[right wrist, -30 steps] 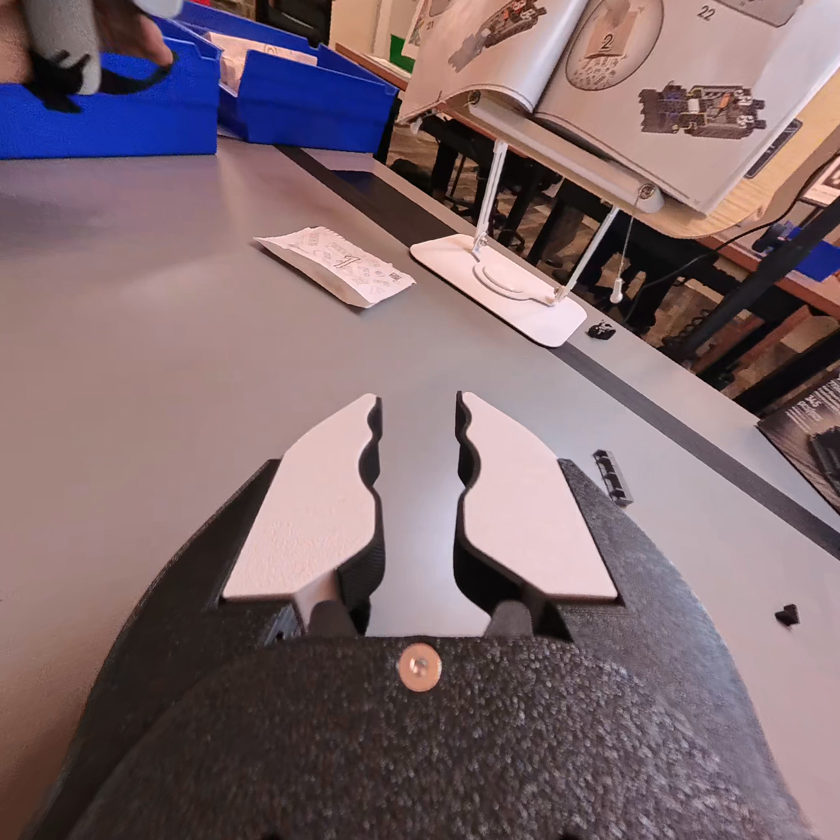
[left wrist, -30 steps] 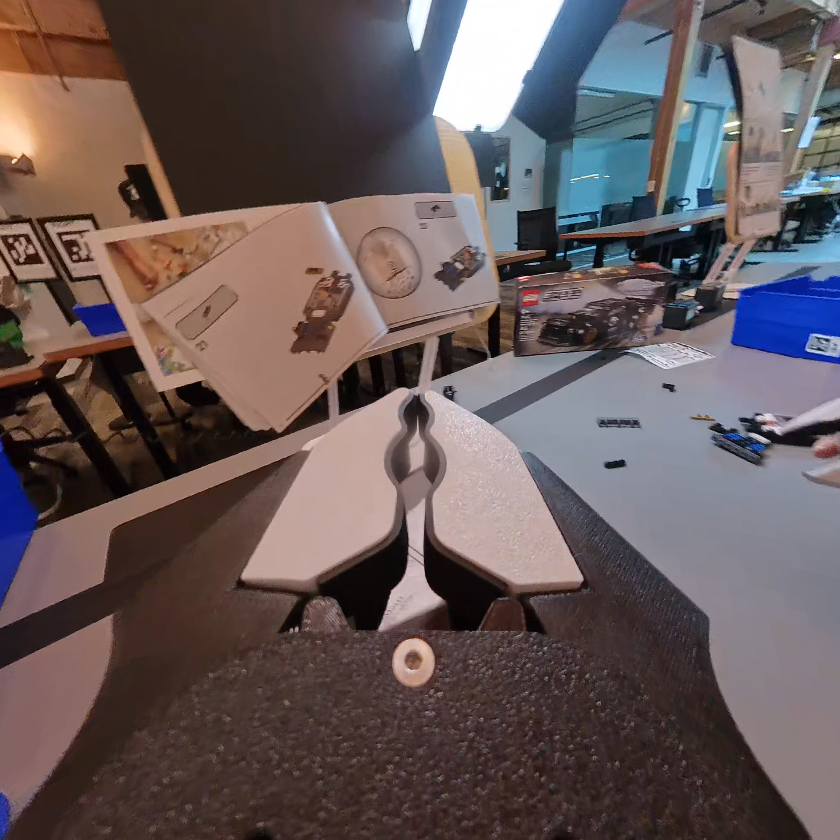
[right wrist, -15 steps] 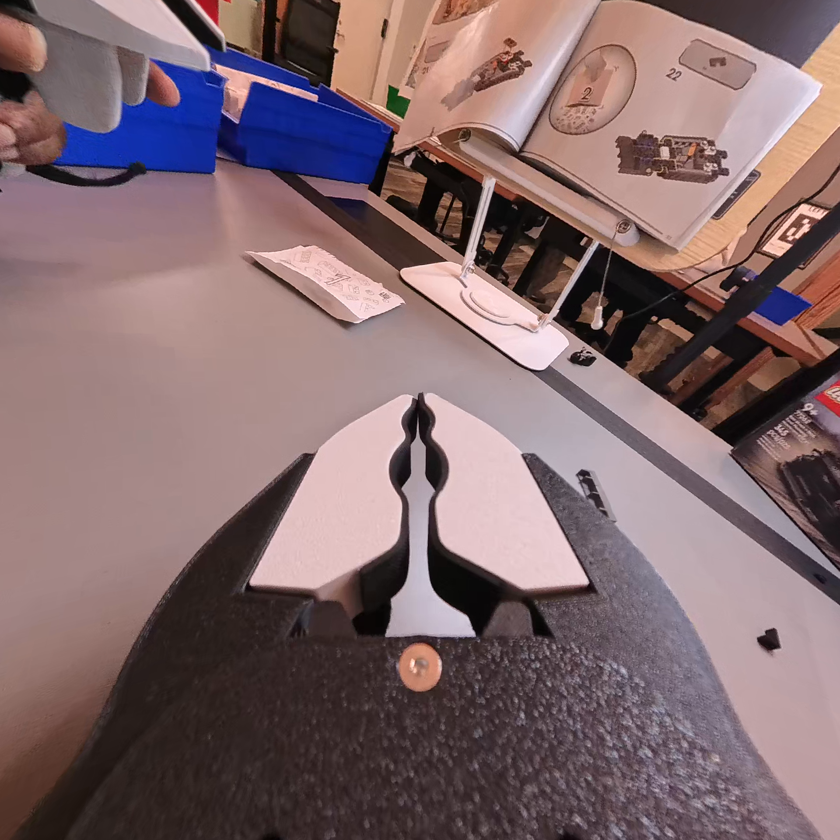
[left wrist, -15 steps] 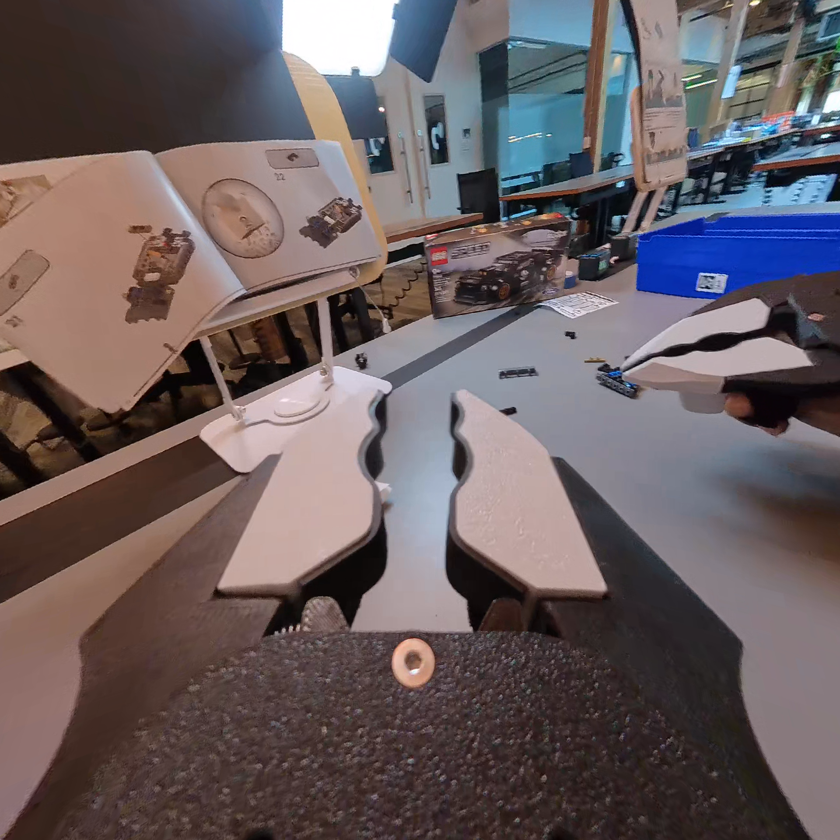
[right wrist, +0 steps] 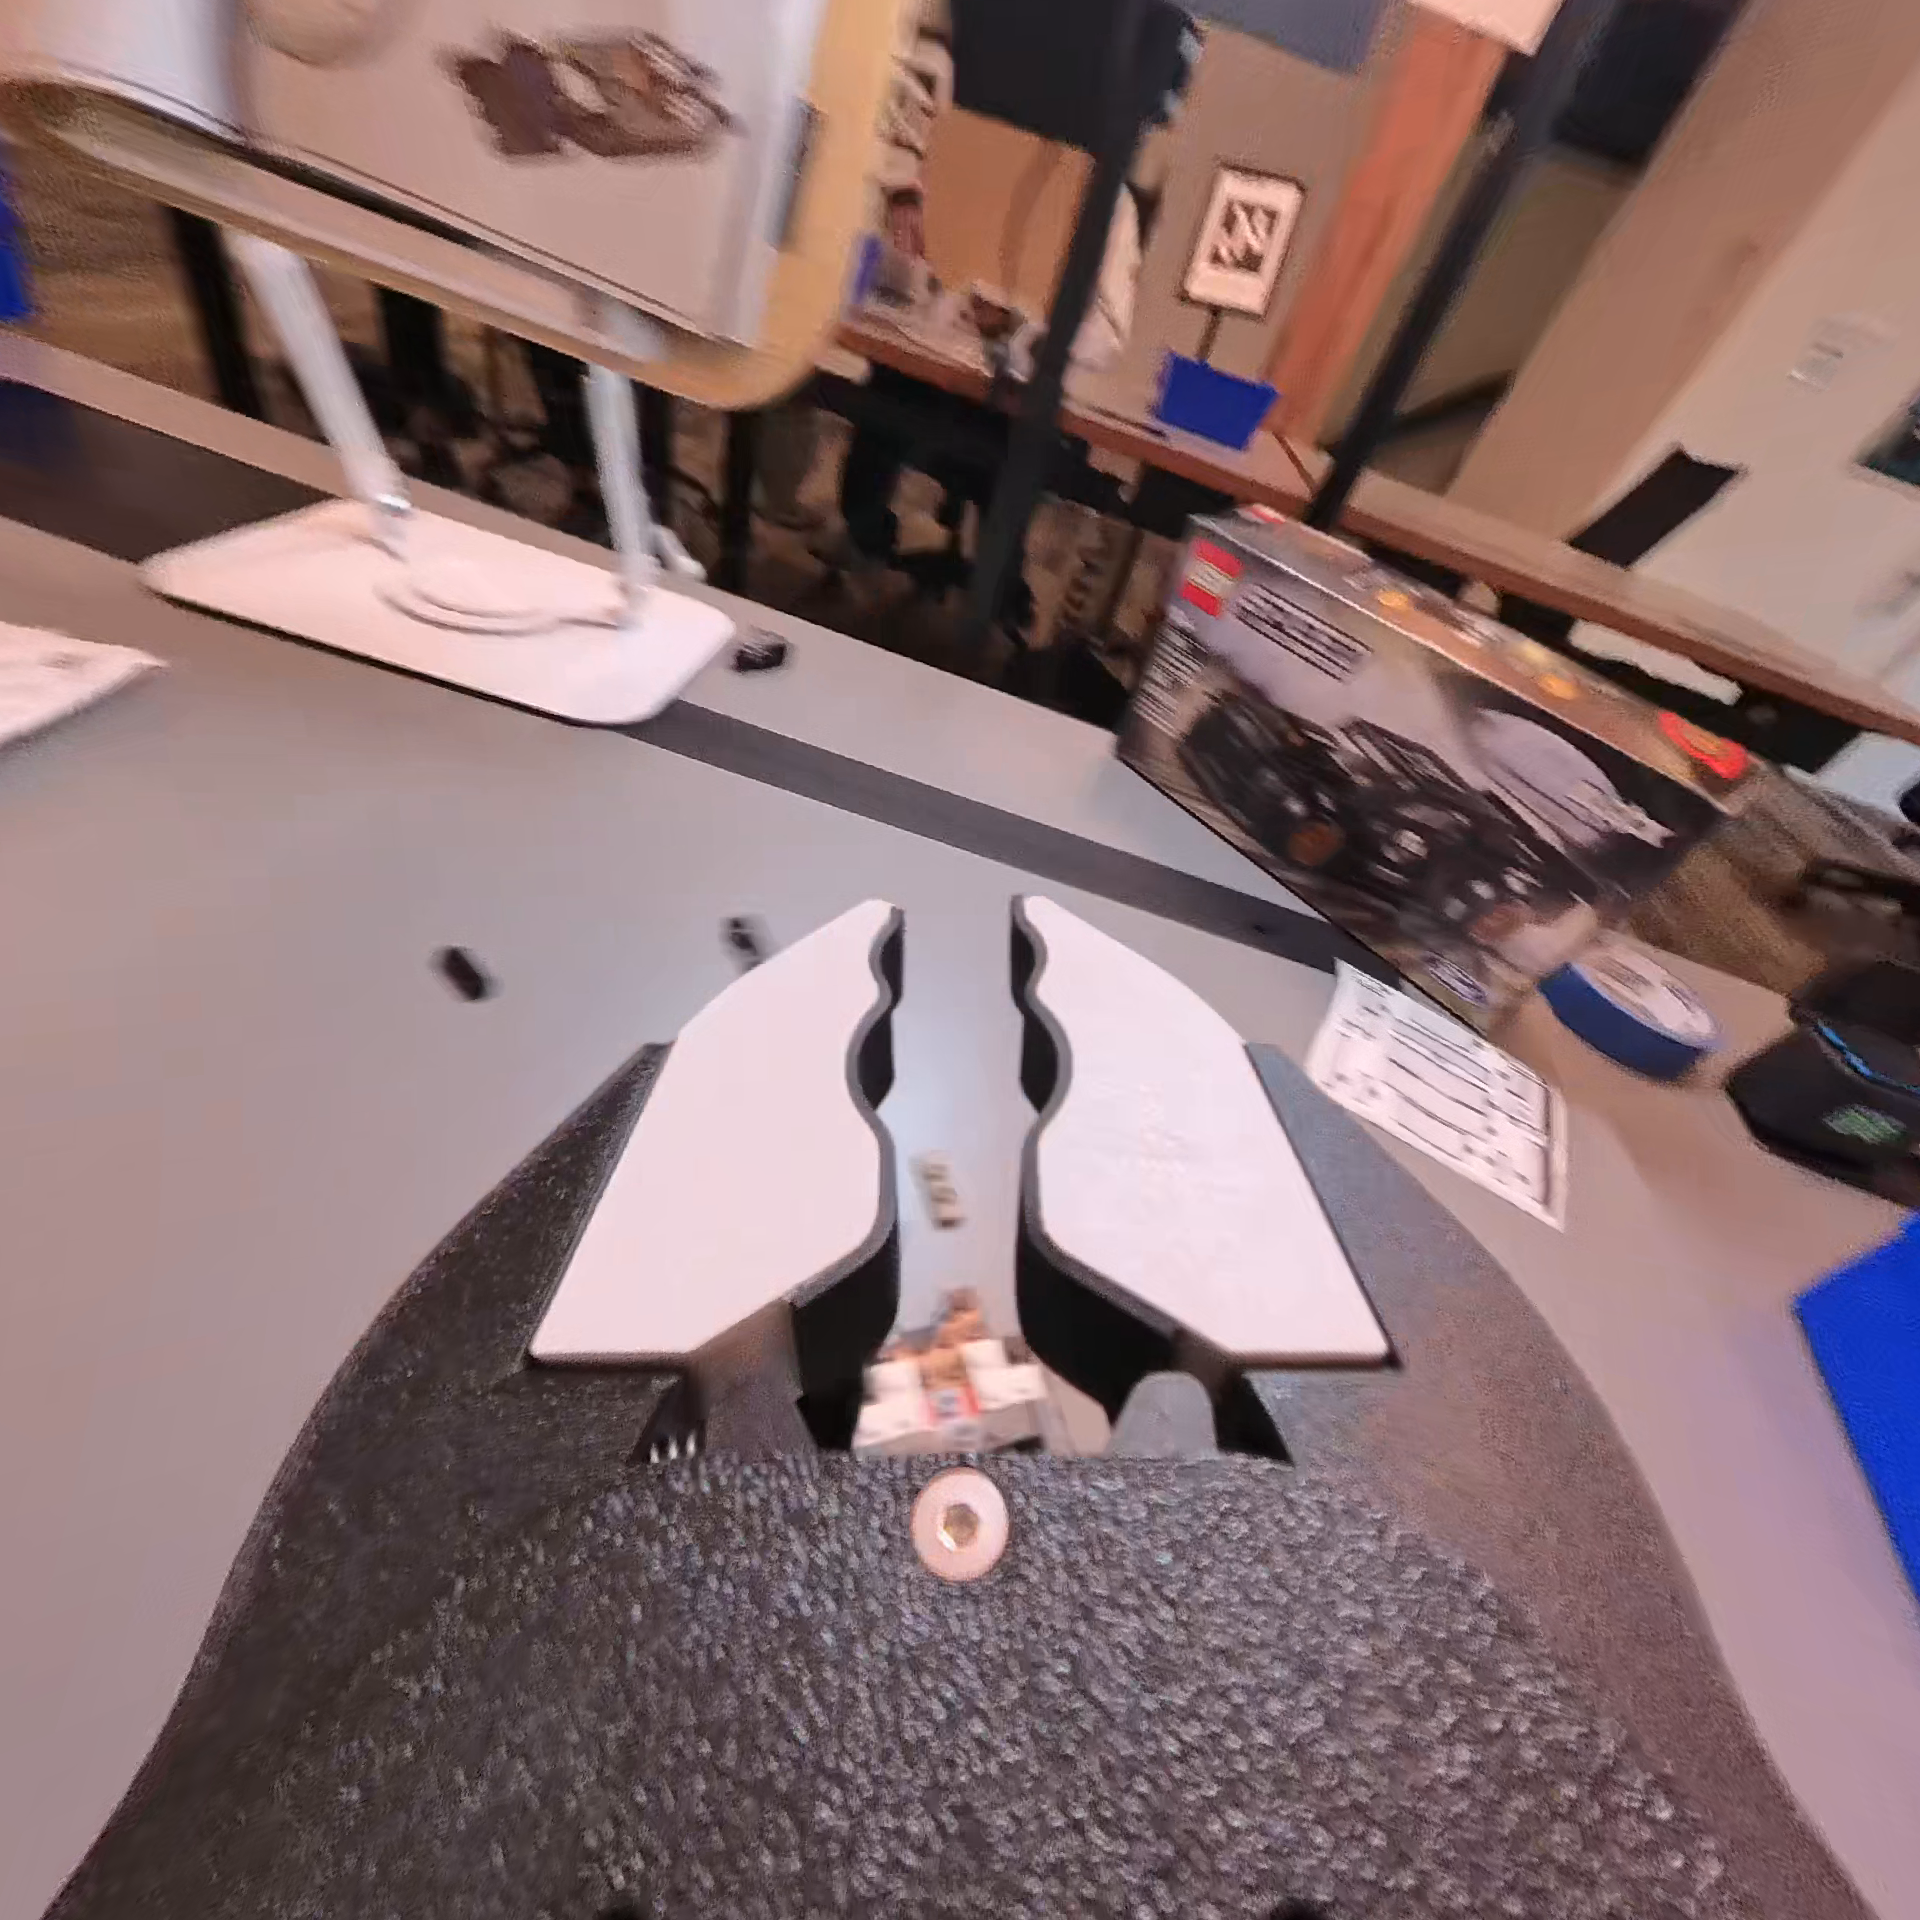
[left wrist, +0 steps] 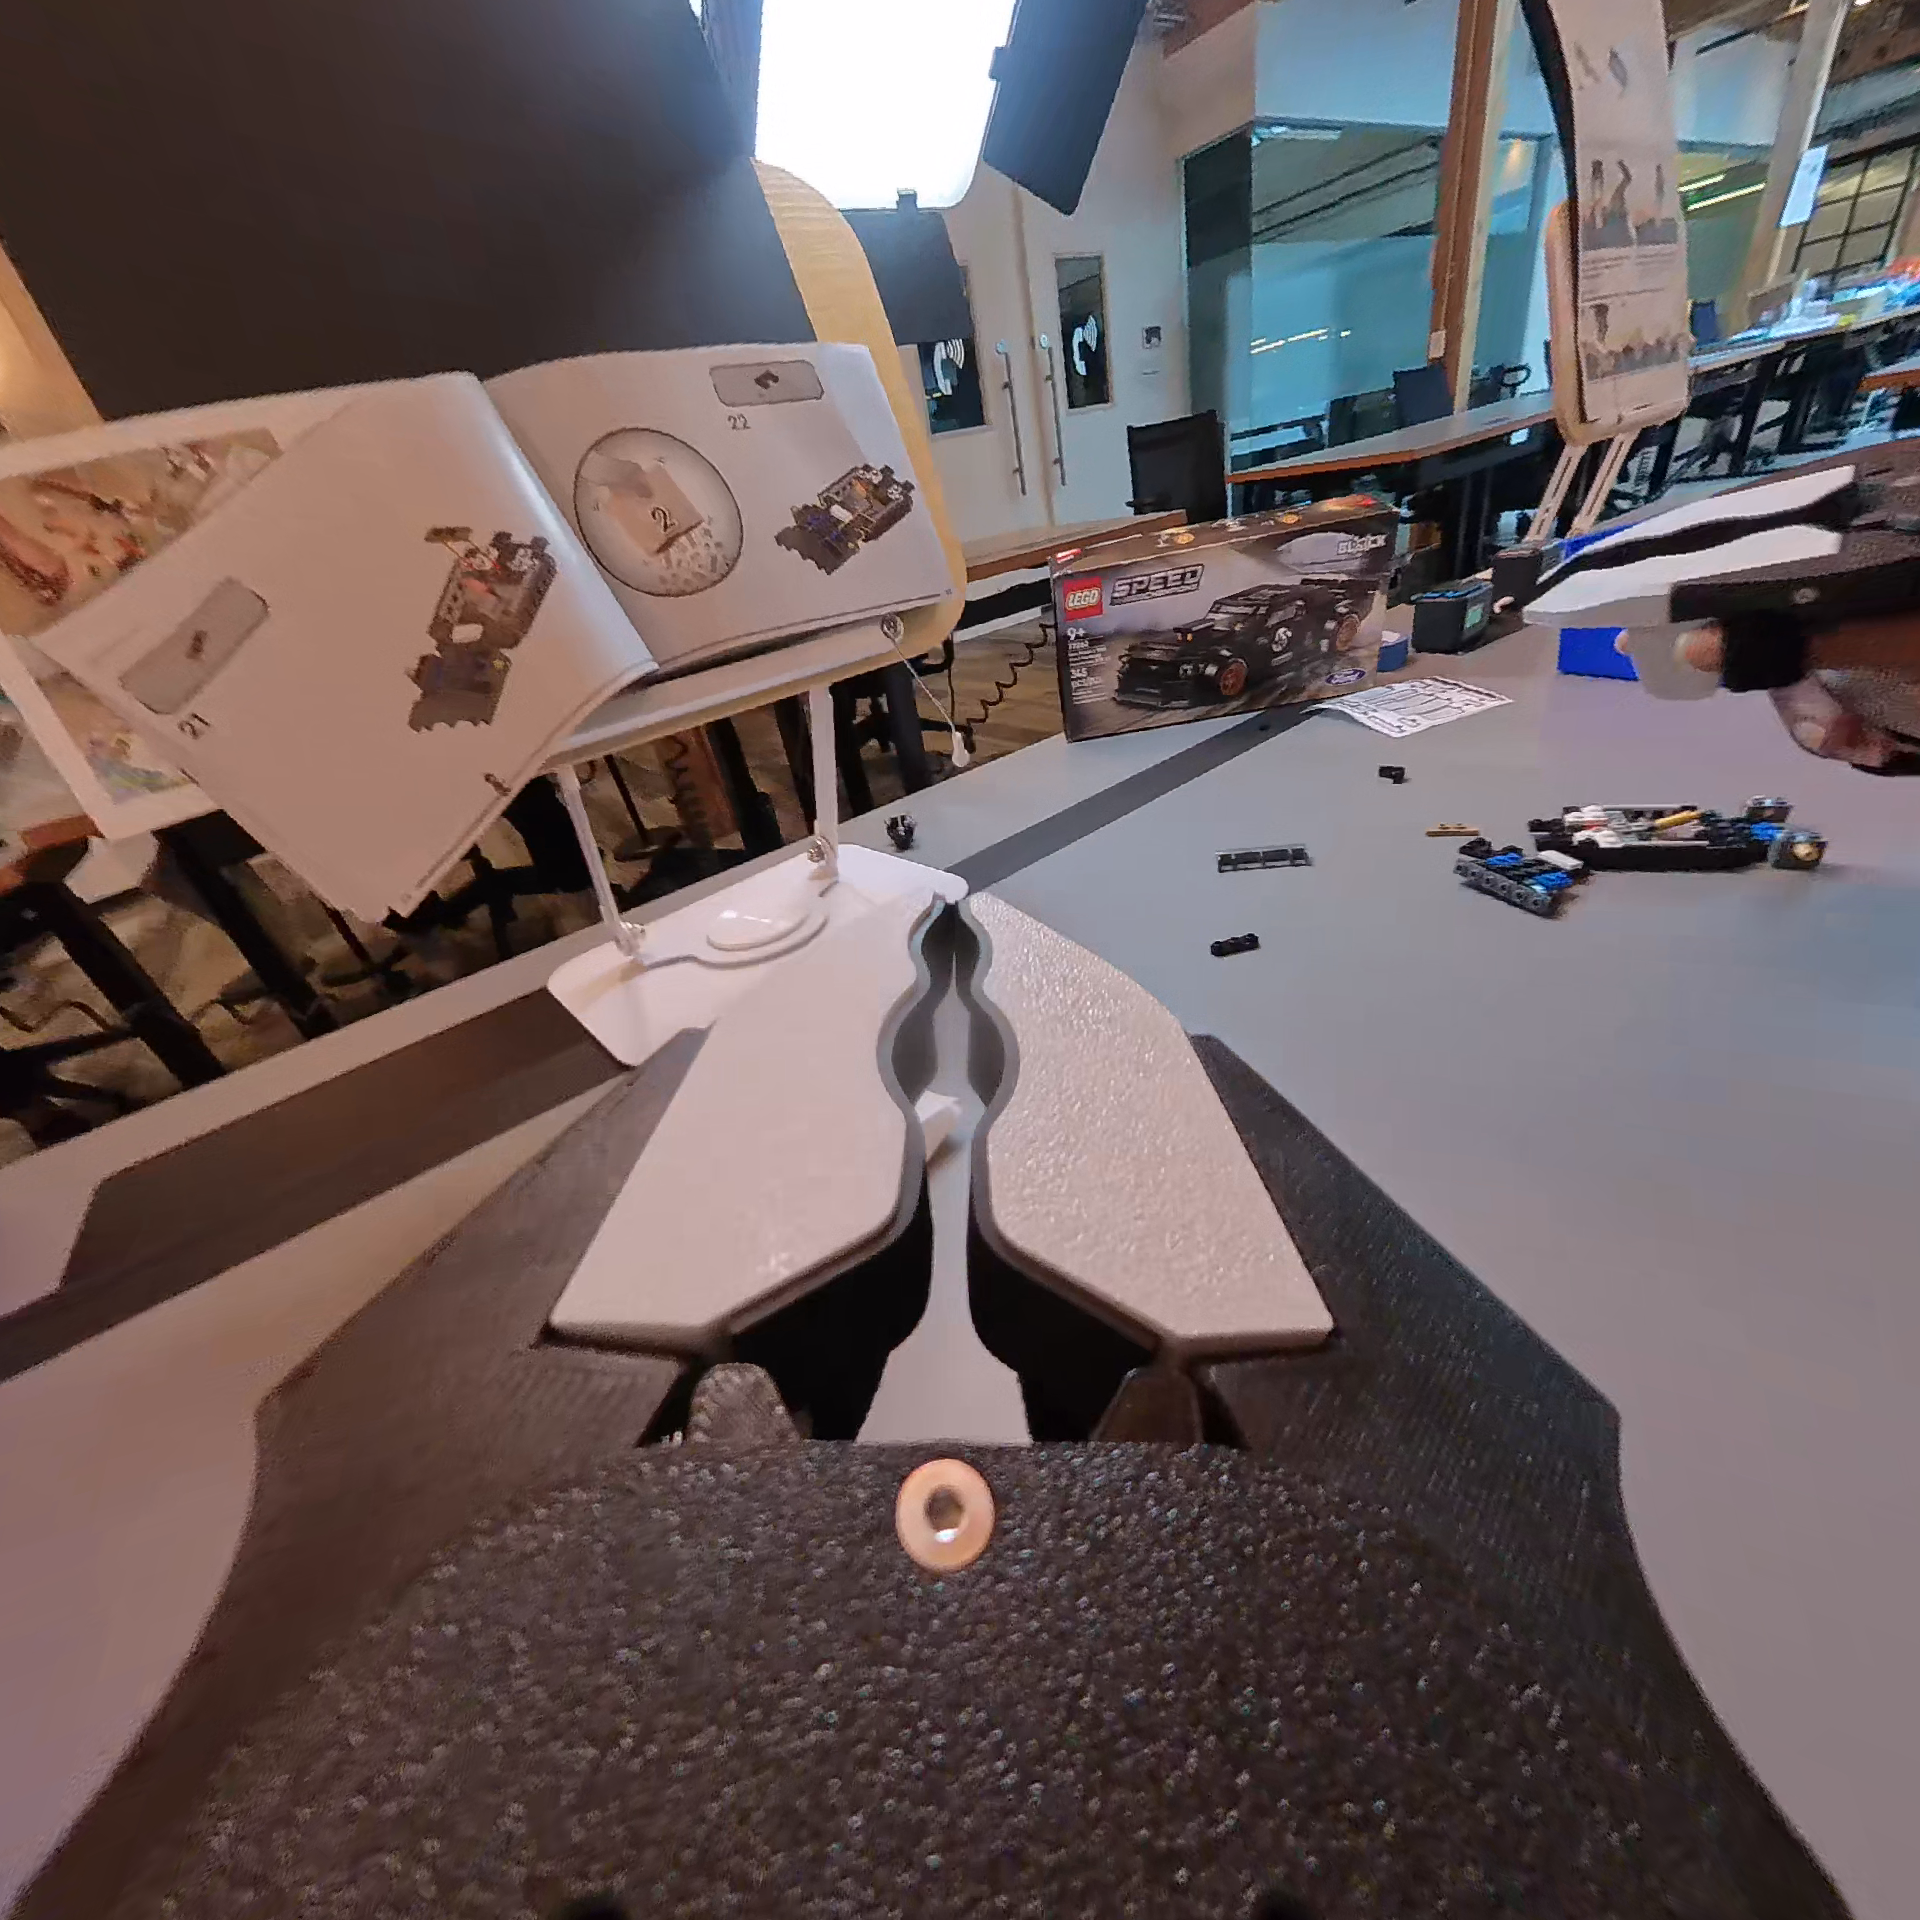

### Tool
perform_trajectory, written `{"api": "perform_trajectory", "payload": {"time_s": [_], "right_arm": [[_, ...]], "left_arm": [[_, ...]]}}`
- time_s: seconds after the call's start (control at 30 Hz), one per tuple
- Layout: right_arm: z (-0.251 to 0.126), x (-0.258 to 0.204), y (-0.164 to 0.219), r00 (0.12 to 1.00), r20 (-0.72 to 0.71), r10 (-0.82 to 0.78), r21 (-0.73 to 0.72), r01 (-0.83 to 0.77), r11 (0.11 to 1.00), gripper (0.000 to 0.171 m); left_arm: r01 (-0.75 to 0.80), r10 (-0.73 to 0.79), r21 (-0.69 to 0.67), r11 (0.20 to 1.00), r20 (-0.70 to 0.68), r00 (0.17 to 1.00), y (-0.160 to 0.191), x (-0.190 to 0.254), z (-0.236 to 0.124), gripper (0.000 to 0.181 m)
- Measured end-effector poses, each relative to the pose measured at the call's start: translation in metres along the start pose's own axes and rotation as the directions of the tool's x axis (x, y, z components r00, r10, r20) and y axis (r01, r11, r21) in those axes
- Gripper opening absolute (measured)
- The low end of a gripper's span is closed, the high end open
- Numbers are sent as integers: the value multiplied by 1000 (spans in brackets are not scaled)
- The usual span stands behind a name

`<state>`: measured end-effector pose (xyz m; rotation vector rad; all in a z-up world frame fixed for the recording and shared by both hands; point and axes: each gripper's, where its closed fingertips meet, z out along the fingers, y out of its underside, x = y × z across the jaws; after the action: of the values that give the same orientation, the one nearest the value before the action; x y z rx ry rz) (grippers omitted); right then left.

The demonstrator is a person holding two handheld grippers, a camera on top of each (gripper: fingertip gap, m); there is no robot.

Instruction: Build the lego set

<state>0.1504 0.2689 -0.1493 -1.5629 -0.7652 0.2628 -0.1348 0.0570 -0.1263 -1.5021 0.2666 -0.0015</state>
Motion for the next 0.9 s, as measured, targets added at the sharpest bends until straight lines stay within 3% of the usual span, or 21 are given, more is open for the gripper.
{"api": "perform_trajectory", "payload": {"time_s": [0.23,0.43,0.57,0.7,0.77,0.9], "right_arm": [[49,101,41,984,-175,-15,-165,-14,986,41],[84,147,98,982,-187,-8,-336,-56,940,54],[116,169,130,983,-146,107,-473,-165,865,67],[139,185,157,959,-141,247,-636,-279,719,88],[144,183,169,945,-126,301,-704,-299,644,86],[150,170,162,958,-41,284,-730,-222,646,58]], "left_arm": [[-20,22,-66,998,26,999,21,-7,2,0],[-27,30,-93,995,25,999,31,-8,4,0],[-48,49,-122,991,5,999,41,-5,7,0],[-70,69,-154,986,-10,998,50,-2,10,0],[-77,74,-167,983,-24,997,54,0,11,0],[-97,90,-178,979,-49,995,58,4,13,0]]}}
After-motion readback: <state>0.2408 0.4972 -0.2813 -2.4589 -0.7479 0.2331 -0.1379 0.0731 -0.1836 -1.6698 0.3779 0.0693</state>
